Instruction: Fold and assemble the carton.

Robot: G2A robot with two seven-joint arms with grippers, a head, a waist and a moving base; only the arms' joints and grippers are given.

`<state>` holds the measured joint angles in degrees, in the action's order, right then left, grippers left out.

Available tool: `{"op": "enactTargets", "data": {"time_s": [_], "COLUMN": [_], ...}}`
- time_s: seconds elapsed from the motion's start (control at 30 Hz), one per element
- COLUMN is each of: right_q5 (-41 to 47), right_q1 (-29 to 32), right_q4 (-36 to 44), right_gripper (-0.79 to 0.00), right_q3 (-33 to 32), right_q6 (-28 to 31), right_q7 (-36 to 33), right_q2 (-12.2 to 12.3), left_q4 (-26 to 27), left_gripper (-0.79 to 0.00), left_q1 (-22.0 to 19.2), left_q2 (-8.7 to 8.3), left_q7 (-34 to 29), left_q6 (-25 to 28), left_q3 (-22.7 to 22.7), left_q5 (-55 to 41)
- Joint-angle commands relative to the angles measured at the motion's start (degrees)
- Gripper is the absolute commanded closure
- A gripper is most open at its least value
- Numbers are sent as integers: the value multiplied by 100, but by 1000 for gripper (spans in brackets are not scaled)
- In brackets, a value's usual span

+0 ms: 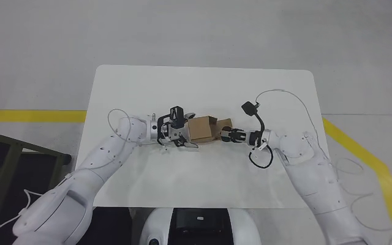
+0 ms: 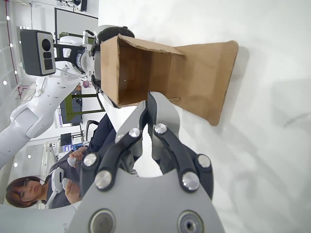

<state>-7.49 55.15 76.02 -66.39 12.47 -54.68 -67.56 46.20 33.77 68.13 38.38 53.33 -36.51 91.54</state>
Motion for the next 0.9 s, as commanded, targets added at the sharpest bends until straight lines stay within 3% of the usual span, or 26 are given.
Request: {"op": "enactTargets", "data": {"time_s": [0.0,0.87], "right_q5": [69,826], "right_q1": [-54,-633], "right_q4": [-56,-963], "right_gripper": [0,0], "right_q3": [70,910], "right_q6": [43,411], "right_q7": [34,119], "right_q2": [-19,-292], "left_q4": [-30,-337], "left_gripper": [-785,-785], "left_q1": [-26,-154], "left_q2": [24,186], "left_q7": [43,533], "left_q6": [23,37], "left_q3": [37,301], "left_q5": [34,453]}}
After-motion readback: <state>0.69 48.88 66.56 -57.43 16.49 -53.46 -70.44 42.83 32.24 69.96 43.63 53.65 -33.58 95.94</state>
